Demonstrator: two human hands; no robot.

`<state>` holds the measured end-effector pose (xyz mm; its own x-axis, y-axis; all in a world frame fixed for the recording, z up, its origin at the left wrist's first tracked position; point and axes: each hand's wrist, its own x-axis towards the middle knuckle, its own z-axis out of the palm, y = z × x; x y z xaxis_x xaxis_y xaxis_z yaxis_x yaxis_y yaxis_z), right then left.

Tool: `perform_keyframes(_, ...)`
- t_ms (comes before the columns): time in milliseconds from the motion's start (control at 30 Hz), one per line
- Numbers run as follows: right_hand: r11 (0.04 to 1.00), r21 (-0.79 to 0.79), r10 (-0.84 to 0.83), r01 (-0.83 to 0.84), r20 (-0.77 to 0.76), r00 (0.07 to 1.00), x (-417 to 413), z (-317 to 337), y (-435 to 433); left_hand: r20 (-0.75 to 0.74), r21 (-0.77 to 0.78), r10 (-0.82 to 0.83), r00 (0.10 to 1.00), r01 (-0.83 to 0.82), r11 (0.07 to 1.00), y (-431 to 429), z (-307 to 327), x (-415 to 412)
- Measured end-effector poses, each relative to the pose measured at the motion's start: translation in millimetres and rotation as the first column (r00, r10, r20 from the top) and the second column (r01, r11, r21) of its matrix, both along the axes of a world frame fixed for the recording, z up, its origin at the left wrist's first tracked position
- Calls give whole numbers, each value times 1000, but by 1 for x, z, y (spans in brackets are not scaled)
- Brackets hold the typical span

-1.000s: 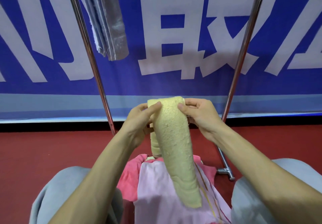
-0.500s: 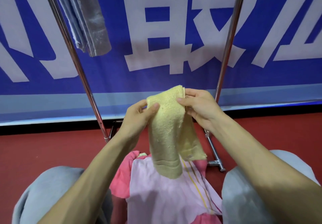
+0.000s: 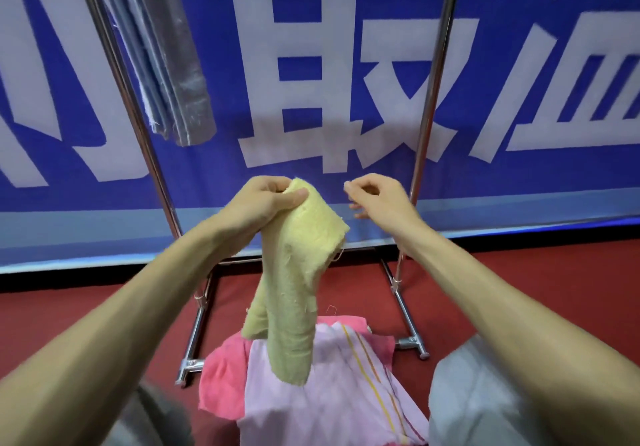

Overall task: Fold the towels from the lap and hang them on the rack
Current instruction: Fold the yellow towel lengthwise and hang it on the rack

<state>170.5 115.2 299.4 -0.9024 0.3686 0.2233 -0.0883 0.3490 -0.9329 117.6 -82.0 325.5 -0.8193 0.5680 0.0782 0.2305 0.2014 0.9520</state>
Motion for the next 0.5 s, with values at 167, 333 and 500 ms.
perform_keyframes(167, 895, -60, 446, -442, 109, 888, -7, 57, -26, -60, -56, -167, 984, 164, 985, -15, 61, 3)
perform_keyframes(333, 735, -226, 671, -640, 101, 735, -2, 104, -29, -81, -49, -160, 984, 156, 987, -28, 120, 5)
perform_keyframes(500, 599, -276, 781, -752, -5, 624, 0, 149, -29, -90, 3, -131, 987, 132, 991, -40, 175, 2)
